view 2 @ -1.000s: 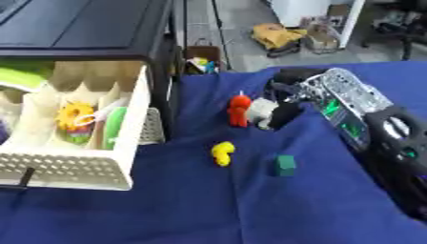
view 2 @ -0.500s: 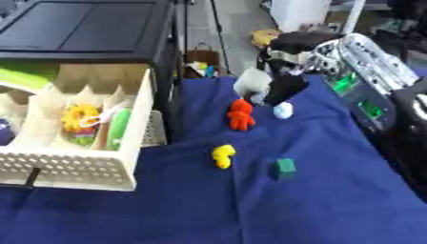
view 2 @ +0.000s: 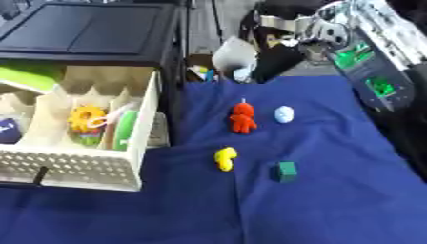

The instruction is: Pick up objects from table and place into drawer.

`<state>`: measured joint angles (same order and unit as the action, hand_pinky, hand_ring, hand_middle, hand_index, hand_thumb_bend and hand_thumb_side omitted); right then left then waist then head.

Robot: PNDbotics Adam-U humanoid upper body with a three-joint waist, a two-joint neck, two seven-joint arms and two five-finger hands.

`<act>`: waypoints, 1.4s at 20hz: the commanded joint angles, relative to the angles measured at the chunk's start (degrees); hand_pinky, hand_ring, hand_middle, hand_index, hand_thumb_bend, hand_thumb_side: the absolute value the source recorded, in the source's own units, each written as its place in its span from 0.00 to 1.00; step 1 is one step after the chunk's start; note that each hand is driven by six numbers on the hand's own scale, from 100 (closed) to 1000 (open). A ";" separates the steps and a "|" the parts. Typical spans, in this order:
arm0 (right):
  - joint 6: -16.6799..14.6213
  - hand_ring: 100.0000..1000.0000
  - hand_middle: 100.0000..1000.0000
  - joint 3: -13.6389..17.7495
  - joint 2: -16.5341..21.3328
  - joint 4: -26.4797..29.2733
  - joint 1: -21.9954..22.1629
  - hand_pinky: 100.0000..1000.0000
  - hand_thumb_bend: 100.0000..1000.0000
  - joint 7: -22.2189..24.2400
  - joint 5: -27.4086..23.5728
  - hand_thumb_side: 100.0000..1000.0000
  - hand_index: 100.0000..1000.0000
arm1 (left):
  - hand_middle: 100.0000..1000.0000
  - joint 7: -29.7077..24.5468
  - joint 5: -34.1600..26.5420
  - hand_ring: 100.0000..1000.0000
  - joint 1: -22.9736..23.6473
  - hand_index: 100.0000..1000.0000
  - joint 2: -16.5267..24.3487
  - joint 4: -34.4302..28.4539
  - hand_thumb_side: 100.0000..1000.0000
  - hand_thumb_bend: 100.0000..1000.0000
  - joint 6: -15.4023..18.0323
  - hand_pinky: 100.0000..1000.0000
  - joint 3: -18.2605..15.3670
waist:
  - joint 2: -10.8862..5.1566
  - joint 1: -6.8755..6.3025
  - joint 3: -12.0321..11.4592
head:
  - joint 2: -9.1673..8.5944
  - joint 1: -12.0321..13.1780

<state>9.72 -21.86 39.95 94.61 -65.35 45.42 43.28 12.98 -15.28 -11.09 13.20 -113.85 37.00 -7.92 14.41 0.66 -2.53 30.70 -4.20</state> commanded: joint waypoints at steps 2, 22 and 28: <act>1.24 0.69 0.33 0.29 -1.71 2.69 -3.45 0.63 0.28 1.00 -0.67 0.62 0.57 | 0.70 0.06 -0.44 0.68 -0.18 0.80 1.73 -0.74 1.00 0.33 -0.16 0.43 -0.05 | -1.44 0.12 -0.47 | 0.26 -0.10; 1.73 0.66 0.30 -0.62 -16.41 -3.14 -9.71 0.62 0.30 2.17 0.61 0.61 0.54 | 0.69 -0.75 -1.72 0.68 -0.42 0.80 1.39 -0.74 1.00 0.32 -0.58 0.43 0.39 | -1.83 0.25 -3.46 | 0.08 -1.88; 1.06 0.67 0.31 -1.86 -19.56 -6.54 -9.53 0.62 0.32 2.52 2.10 0.57 0.56 | 0.70 -1.04 -1.84 0.68 -0.73 0.80 1.07 -0.74 1.00 0.32 -0.69 0.43 0.51 | -1.34 0.28 -4.32 | -0.07 -2.38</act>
<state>11.07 -23.98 20.43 88.59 -73.60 47.89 44.63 12.18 -16.99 -11.19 13.58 -113.85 36.31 -7.54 13.95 1.17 -6.79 30.91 -6.34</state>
